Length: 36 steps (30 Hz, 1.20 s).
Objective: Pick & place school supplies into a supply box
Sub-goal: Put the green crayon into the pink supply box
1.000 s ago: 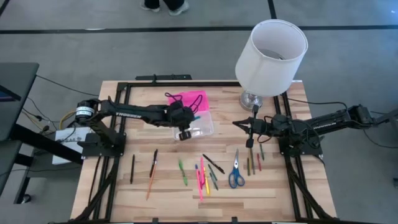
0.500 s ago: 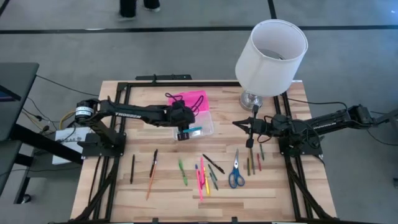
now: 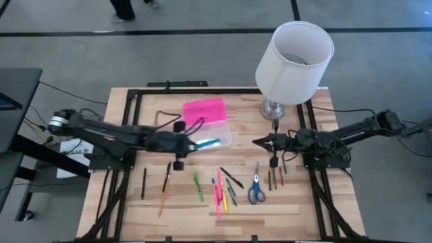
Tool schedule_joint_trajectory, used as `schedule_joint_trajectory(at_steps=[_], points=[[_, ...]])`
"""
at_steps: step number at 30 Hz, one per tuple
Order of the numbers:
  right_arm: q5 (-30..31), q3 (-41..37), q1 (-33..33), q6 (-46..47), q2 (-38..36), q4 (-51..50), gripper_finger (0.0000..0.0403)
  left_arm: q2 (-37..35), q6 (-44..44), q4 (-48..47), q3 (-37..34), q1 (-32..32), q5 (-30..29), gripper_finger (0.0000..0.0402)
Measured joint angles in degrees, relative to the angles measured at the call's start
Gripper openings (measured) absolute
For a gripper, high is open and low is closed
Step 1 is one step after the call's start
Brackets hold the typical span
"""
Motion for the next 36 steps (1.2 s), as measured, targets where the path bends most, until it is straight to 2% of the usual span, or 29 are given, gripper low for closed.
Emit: schedule_joint_trajectory(at_steps=[6, 9, 14, 17, 21, 26, 31, 36], points=[[0.4, 0.0, 0.3, 0.1, 0.0, 0.1, 0.0, -13.3, -2.9, 10.8, -14.7, -6.9, -6.9, 0.0084], [0.3, 0.0, 0.5, 3.4, 0.3, 0.2, 0.0, -17.7, -3.0, 16.1, -21.0, -8.7, -7.6, 0.0084], [0.5, 2.5, 2.5, 13.1, 5.3, -1.8, 0.0, -21.1, -0.5, 21.7, -28.1, -10.6, -7.0, 0.0084], [2.4, 6.8, 4.5, 19.0, 10.5, -8.2, 0.0, -21.3, 0.0, 23.5, -31.3, -11.8, -7.0, 0.0084], [9.6, 16.8, 7.2, 26.7, 17.2, -25.7, 0.0, -21.5, 1.4, 22.8, -31.8, -12.9, -6.9, 0.0084], [14.8, 32.2, 9.4, 48.6, 24.0, -62.6, 0.0, -22.0, 4.0, 20.9, -31.8, -13.8, -6.9, 0.0084], [12.4, 41.0, 13.0, 73.9, 30.0, -92.4, 0.0, -22.1, 5.0, 19.7, -31.8, -13.8, -8.2, 0.0084], [6.9, 41.7, 16.8, 89.0, 32.5, -105.7, 0.0, -22.1, 5.6, 19.7, -31.8, -13.8, -10.9, 0.0084]])
